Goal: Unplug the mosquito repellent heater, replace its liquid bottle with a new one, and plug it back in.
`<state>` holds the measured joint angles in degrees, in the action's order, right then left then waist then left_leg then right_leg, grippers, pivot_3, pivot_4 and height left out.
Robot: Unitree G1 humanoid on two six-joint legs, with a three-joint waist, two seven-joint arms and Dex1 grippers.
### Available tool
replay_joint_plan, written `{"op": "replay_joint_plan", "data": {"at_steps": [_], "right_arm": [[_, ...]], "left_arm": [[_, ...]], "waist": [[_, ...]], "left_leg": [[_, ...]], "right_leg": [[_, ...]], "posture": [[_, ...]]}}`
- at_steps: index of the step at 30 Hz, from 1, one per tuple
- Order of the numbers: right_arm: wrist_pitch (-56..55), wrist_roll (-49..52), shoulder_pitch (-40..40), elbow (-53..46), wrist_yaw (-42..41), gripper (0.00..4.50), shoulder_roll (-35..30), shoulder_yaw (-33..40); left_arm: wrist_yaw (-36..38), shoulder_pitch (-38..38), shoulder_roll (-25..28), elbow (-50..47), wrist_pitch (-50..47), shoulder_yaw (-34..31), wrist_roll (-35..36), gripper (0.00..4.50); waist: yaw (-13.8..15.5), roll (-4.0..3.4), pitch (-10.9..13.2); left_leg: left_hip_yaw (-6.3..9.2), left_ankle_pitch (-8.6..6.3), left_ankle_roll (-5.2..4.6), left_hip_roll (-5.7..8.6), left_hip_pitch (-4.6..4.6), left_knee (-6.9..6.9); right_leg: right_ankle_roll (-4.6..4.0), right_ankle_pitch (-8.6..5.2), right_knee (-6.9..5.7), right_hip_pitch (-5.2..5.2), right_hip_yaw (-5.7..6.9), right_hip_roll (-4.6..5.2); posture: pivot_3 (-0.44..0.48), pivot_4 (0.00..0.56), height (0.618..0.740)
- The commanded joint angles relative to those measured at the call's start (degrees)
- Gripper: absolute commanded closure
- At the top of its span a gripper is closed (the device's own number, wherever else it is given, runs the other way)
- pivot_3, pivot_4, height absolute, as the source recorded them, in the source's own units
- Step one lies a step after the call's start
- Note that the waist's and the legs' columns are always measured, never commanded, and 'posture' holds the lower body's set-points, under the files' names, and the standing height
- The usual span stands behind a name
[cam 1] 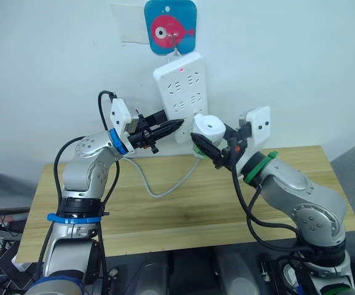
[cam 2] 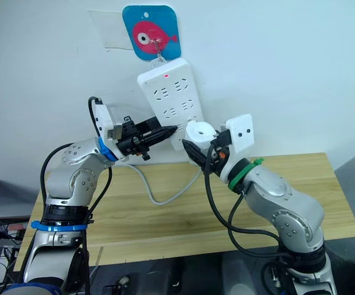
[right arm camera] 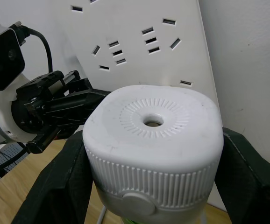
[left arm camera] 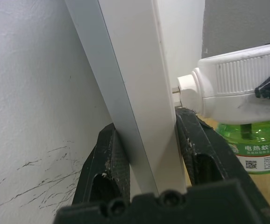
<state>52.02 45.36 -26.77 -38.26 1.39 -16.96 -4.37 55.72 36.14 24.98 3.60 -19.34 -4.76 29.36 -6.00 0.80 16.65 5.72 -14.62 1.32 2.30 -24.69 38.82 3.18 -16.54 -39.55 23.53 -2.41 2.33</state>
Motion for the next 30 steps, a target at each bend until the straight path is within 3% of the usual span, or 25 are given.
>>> {"op": "replay_joint_plan", "data": {"at_steps": [1, 9, 16, 30], "right_arm": [[-1.2, -2.0, -2.5, 0.2, -0.5, 1.36, 1.0, 0.0], [-3.3, -9.0, -4.0, 4.5, -3.5, 1.36, 1.5, -3.0], [-4.3, -8.3, -4.0, 6.5, -6.2, 1.36, 5.3, -1.8], [-5.0, -11.1, -6.6, 10.2, -12.6, 1.36, 4.9, -1.7]], "left_arm": [[1.3, -0.7, -0.4, -3.2, -0.3, 1.4, 1.1, 3.22], [2.2, -1.3, -0.5, -4.9, -2.1, 1.6, 2.4, 3.22], [3.1, -2.2, -0.4, -7.0, -3.5, 1.4, 3.2, 3.22], [3.8, -3.2, -0.8, -8.6, -4.5, 1.6, 3.3, 3.22]], "waist": [[-0.1, 0.00, 0.0], [-0.6, 0.00, 0.0], [-0.7, 0.00, 0.0], [-1.0, 0.00, 0.0]], "left_leg": [[-0.01, 0.00, 0.00, 0.00, 0.00, 0.00], [-0.03, 0.00, 0.00, -0.01, 0.01, 0.00], [-0.14, 0.01, 0.02, -0.04, 0.01, 0.01], [-0.23, 0.02, 0.03, -0.06, 0.01, 0.00]], "right_leg": [[0.00, 0.00, 0.00, 0.00, -0.01, 0.00], [0.00, 0.00, -0.13, 0.06, -0.03, 0.00], [0.00, 0.00, -0.34, 0.22, -0.11, -0.01], [0.00, 0.00, -0.38, 0.30, -0.15, -0.01]], "posture": [[-0.161, 0.274, 0.740], [-0.154, 0.266, 0.740], [-0.149, 0.257, 0.740], [-0.150, 0.255, 0.740]]}}
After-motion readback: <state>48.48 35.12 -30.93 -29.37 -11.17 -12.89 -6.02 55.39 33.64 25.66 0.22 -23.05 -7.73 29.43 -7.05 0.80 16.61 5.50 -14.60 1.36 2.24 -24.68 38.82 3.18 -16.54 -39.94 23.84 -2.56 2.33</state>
